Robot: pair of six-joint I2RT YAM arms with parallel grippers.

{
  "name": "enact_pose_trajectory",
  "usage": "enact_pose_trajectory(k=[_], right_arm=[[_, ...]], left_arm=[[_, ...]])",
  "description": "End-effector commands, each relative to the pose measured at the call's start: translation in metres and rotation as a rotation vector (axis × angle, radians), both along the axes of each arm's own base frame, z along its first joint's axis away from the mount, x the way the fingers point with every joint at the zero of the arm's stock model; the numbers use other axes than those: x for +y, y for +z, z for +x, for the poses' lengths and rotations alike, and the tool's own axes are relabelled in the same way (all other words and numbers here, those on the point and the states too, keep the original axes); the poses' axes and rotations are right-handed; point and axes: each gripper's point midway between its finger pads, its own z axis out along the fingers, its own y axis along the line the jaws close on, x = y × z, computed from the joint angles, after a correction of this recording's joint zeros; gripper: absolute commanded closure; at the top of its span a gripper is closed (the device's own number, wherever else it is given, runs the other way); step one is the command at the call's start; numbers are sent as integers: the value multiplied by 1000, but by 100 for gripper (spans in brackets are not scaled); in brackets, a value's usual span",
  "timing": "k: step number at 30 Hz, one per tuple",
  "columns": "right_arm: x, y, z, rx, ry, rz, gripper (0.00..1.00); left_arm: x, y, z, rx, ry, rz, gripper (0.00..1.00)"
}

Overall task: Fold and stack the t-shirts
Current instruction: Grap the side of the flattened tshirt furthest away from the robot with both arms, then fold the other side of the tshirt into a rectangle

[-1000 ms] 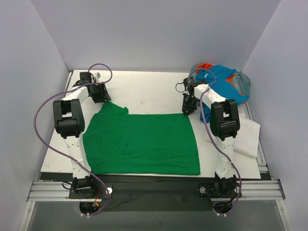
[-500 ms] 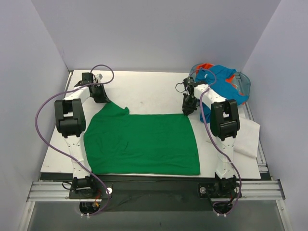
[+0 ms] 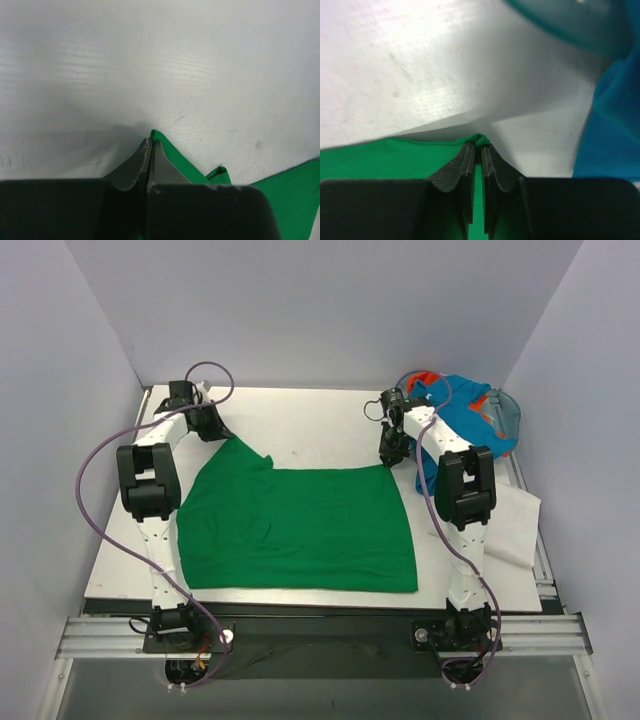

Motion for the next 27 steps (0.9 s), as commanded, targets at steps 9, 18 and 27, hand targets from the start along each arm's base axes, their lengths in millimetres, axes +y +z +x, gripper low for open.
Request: enact_pose_trajectory(k=[9,18,27], right_arm=[[-14,34,43,-88,-14,-23,100],[-21,44,13,-75,7,-32,100],[-28,50,-28,-70,26,-33,100]], left_arm=[[-27,104,46,-313,-94,-194,100],[-35,126,-31,-346,-189,-260,100],[-21,121,-99,-285,-109,-173,100]])
